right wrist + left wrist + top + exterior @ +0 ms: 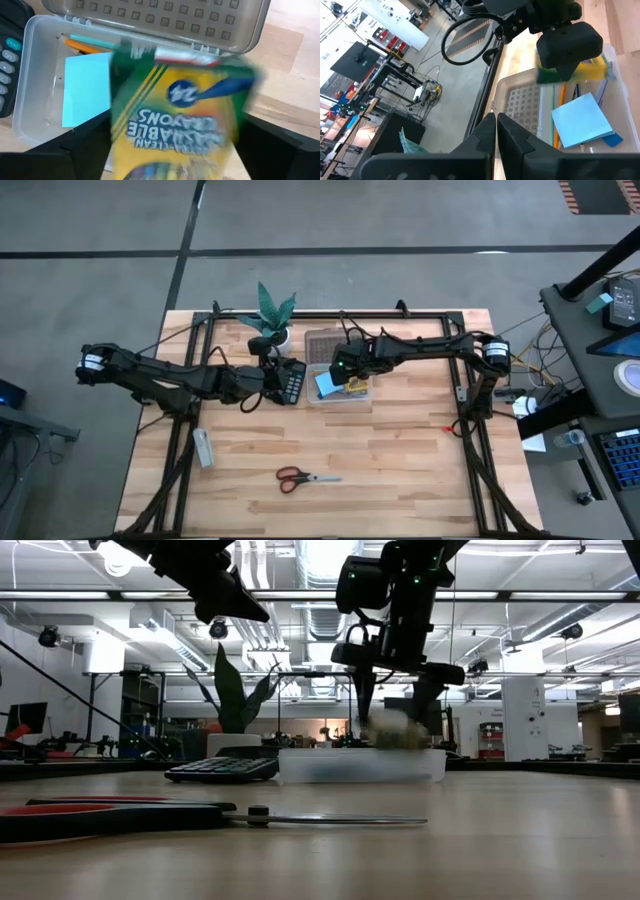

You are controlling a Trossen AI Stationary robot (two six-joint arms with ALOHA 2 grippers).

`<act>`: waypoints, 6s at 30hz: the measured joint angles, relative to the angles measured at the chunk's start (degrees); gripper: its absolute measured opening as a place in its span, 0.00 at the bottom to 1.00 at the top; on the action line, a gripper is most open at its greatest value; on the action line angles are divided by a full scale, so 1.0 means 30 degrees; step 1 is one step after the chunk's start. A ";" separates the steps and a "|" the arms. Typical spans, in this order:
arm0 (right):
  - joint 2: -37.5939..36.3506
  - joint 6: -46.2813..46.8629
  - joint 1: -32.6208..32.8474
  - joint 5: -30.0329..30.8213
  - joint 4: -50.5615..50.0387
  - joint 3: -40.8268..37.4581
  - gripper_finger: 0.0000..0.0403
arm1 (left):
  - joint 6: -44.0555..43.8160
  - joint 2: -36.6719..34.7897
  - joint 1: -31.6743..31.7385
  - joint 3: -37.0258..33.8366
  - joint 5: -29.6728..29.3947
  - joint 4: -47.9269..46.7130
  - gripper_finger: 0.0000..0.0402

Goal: Pack school essentials
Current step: Put the crayons into the storage container, then put the scissor into the supplies box

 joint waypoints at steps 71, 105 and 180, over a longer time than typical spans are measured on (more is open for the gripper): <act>-1.3201 -2.0248 1.1795 0.4400 2.4048 -1.7129 0.99 | -1.3057 0.4474 -0.3868 0.3508 1.1422 -0.3965 0.00; -0.4881 -1.9292 1.1563 0.1778 2.1540 -0.9573 0.99 | -1.7553 0.7738 -0.8837 0.5544 1.2646 -1.4838 0.00; 0.8247 -1.8229 1.0710 -0.2075 1.3904 0.2875 0.56 | -1.4585 0.0080 -0.8779 0.2557 -0.2390 -0.9818 0.00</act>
